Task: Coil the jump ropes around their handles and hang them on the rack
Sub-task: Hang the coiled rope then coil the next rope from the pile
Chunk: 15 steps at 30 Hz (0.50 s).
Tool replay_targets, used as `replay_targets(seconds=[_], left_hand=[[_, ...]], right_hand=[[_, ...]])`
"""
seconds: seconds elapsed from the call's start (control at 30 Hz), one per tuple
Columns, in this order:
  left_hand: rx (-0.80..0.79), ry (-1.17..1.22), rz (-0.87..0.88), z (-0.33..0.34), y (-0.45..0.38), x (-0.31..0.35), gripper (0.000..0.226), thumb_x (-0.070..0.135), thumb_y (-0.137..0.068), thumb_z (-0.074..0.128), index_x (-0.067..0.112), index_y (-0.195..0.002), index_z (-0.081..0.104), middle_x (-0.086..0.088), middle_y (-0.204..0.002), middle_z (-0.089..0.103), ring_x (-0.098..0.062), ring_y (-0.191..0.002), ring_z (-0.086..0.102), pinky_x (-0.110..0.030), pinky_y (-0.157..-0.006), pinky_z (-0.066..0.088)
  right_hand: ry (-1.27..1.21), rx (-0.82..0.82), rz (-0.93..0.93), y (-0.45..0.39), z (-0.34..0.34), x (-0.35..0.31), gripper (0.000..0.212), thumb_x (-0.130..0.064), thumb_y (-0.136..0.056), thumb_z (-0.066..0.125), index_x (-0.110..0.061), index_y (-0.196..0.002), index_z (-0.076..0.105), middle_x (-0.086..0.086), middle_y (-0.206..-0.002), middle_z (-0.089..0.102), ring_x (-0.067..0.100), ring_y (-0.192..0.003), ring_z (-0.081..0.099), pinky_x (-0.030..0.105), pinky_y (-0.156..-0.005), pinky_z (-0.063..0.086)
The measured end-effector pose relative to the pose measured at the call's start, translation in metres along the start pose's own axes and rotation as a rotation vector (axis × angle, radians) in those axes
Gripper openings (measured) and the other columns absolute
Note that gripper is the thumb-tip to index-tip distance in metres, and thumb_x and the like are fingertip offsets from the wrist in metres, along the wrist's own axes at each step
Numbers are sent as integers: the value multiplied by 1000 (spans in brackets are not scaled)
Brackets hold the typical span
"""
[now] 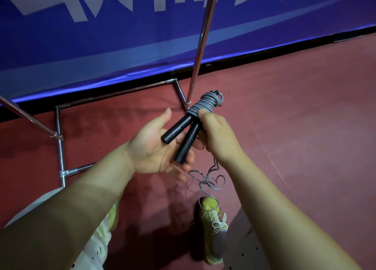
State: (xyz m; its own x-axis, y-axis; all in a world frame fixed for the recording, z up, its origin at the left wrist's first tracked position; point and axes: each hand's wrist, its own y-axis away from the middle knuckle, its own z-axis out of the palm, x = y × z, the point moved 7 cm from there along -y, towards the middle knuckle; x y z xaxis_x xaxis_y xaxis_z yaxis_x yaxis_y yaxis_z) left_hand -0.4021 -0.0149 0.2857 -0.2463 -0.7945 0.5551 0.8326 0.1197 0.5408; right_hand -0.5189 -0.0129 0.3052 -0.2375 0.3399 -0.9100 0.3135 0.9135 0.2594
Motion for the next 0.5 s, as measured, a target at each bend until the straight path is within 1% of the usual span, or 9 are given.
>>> replay_targets(seconds=[0.03,0.1,0.17,0.23,0.3,0.33,0.4,0.43,0.5], left_hand=[[18,13,-6,2,-1,-1,85,76,-74,18,6,-86,66,-8,-62,54,-21,-50,53,-32,-56,51],[74,-24,-8,1,-4,-1,75,72,-80,17,8,-82,57,-2,-54,44,-15,-43,41,-28,-54,45],[136,-109,19,-2,-6,2,70,67,-87,15,8,-80,52,-1,-52,42,-15,-40,38,-29,-55,41],[259,-208,100,-10,-9,6,69,61,-93,15,5,-78,53,-3,-49,44,-16,-38,39,-29,-53,41],[435,-346,214,-19,-8,14,65,53,-98,20,4,-75,56,-5,-46,48,-15,-35,43,-26,-46,42],[503,-397,257,-21,-7,16,62,50,-100,22,5,-74,57,-4,-45,50,-14,-34,45,-25,-44,43],[579,-430,296,-24,-5,18,59,46,-101,24,7,-72,59,-1,-44,52,-12,-34,47,-22,-40,43],[605,-457,304,-27,-4,20,59,45,-102,24,7,-72,59,0,-44,52,-12,-35,47,-22,-41,42],[658,-571,319,-36,-1,26,61,49,-101,26,8,-72,59,0,-47,53,-14,-40,48,-25,-50,44]], right_hand=[[12,-22,3,0,1,1,41,-54,-81,36,-18,-61,43,-3,-51,43,9,-45,34,31,-52,26],[35,-58,21,-1,2,4,42,-54,-82,34,-17,-65,43,-5,-51,40,7,-44,31,30,-51,24],[52,-103,38,0,3,5,41,-52,-85,31,-15,-70,44,-4,-53,36,8,-44,28,30,-51,23],[47,-147,67,2,4,7,44,-50,-94,30,-16,-70,43,-3,-56,36,8,-44,28,28,-50,23],[60,-175,117,2,7,12,47,-45,-102,27,-16,-71,46,-5,-54,37,7,-42,28,27,-48,23],[74,-184,141,3,9,13,47,-43,-103,25,-14,-73,48,-5,-54,36,8,-42,28,26,-46,24],[77,-183,173,4,11,13,50,-45,-103,25,-11,-76,50,-2,-54,37,12,-43,31,25,-44,28],[77,-176,184,4,10,12,54,-46,-102,26,-9,-73,51,0,-54,39,15,-44,34,26,-46,32],[167,-167,196,5,7,11,69,-52,-100,26,-3,-64,57,1,-50,49,17,-49,45,30,-56,41]])
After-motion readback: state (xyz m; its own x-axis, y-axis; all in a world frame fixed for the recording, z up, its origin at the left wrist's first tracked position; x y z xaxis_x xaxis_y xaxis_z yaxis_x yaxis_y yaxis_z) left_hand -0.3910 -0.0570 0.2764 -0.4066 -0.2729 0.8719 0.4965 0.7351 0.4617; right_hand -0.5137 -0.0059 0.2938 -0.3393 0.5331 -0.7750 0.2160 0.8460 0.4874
